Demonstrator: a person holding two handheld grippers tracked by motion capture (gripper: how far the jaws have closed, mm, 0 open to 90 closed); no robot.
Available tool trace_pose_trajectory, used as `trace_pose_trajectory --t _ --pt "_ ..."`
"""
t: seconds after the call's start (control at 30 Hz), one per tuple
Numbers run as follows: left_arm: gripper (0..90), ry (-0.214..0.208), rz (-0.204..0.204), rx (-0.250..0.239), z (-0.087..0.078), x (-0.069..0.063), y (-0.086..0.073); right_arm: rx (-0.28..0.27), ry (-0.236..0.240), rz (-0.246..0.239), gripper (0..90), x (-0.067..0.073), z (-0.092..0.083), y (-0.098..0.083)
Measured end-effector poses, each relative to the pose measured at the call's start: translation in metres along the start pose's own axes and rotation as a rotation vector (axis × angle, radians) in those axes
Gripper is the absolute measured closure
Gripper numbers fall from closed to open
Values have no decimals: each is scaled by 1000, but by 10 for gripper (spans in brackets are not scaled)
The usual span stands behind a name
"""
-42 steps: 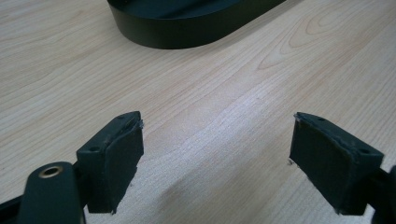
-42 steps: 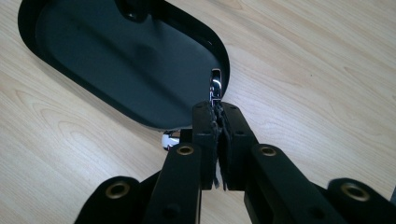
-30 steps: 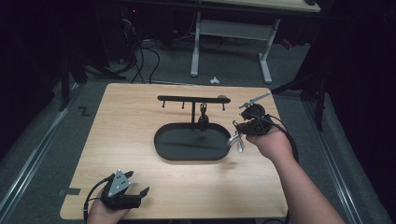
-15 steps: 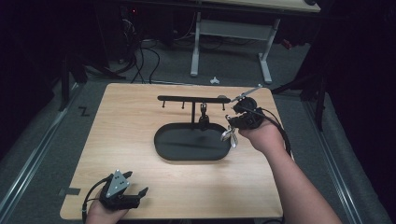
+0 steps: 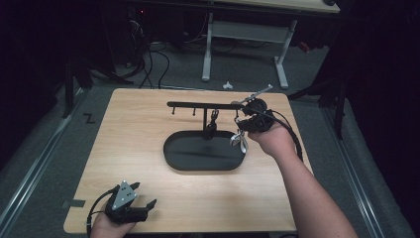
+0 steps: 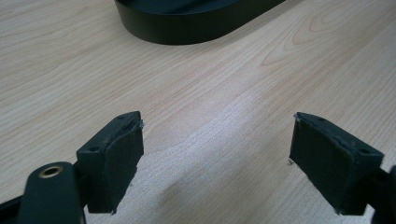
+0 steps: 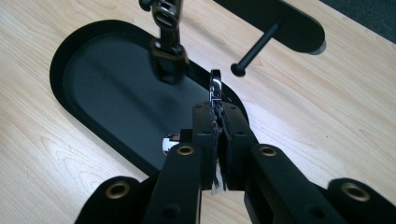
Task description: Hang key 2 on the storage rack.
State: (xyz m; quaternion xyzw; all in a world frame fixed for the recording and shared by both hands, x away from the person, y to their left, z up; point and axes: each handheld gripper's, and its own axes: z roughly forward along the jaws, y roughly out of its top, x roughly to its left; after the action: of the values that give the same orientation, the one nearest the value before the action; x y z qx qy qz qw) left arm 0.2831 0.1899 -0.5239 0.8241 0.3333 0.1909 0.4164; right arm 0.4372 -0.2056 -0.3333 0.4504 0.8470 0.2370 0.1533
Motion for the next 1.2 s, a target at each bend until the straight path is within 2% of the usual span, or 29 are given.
trace_pose_trajectory --t 0.2,0.5,0.7,1.0,1.07,1.2 --pt "179 0 3 3 0 0 0 -3 -1 2 863 0 0 6" --pt "179 -2 2 4 -1 0 -1 -9 -5 29 859 -12 5 7" --pt "179 -4 -1 8 -1 0 -1 -18 -39 2 847 -13 10 7" --pt "179 -7 -1 12 0 0 -2 -19 -77 -11 830 -14 17 8" --pt "179 -5 0 10 0 0 -1 -17 -103 -9 820 -15 20 8" --pt "179 -5 -1 10 0 1 -1 -24 -116 12 790 -18 22 7"
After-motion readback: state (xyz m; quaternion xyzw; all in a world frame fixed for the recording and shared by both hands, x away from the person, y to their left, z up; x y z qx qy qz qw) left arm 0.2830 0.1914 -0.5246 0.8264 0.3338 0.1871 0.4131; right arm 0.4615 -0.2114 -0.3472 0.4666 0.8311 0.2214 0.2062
